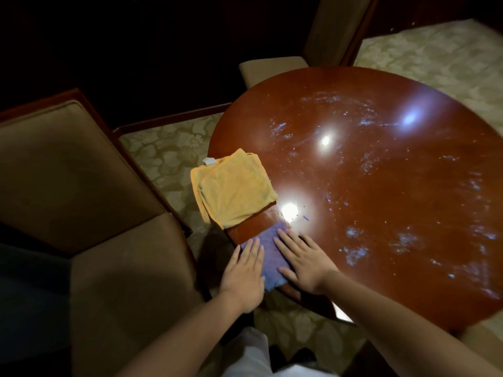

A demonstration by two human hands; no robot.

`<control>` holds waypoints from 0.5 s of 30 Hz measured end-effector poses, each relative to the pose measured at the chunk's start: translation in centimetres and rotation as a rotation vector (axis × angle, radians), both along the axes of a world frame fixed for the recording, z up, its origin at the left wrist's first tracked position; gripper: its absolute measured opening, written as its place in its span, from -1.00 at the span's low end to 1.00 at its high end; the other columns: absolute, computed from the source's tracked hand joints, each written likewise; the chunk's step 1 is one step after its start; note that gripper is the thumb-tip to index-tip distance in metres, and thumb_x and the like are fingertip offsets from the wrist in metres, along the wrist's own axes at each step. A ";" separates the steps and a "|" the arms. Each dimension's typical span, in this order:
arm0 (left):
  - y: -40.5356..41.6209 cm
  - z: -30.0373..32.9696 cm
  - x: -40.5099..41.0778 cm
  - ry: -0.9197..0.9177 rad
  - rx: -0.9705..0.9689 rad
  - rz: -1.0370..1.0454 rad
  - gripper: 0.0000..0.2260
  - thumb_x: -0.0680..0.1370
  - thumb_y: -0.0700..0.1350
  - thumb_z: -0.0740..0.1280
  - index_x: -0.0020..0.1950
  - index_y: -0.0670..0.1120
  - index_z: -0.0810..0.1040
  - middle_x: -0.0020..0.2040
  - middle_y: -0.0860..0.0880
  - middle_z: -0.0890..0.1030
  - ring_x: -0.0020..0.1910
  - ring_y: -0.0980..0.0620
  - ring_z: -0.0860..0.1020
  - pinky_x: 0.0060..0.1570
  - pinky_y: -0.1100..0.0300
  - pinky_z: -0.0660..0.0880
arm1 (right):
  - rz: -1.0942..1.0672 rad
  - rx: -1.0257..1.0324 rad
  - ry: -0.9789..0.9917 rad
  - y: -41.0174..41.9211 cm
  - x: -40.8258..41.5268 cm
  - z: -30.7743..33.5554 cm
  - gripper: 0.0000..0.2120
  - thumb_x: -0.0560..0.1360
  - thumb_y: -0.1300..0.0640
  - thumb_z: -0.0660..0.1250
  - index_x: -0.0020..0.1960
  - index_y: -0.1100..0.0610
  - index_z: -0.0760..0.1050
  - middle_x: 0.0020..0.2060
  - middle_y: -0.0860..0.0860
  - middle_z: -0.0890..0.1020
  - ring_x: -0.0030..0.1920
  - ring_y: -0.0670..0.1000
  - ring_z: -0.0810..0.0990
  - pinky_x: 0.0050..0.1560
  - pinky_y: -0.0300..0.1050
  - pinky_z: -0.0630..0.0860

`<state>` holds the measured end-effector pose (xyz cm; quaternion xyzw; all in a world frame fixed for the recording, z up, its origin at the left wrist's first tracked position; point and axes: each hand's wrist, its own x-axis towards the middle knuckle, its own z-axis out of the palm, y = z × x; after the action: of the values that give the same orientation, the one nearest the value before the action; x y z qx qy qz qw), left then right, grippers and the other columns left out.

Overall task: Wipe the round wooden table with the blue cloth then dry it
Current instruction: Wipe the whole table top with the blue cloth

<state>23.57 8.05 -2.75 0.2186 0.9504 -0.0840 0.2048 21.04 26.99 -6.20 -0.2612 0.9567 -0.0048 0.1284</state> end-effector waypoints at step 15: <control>1.2 -0.2 1.2 0.011 0.051 -0.042 -0.44 0.66 0.04 -0.09 0.54 -0.20 -0.22 0.55 -0.16 -0.21 0.53 -0.08 -0.24 0.46 0.02 -0.28 | -0.039 0.056 -0.008 1.5 2.5 0.1 -0.30 0.62 -0.22 -0.24 0.39 0.18 0.41 0.36 0.13 0.46 0.33 0.11 0.47 0.34 0.02 0.15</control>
<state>24.80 9.28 -2.99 0.2430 0.9485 -0.0652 0.1923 23.53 28.48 -6.13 -0.2389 0.9608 0.0185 0.1395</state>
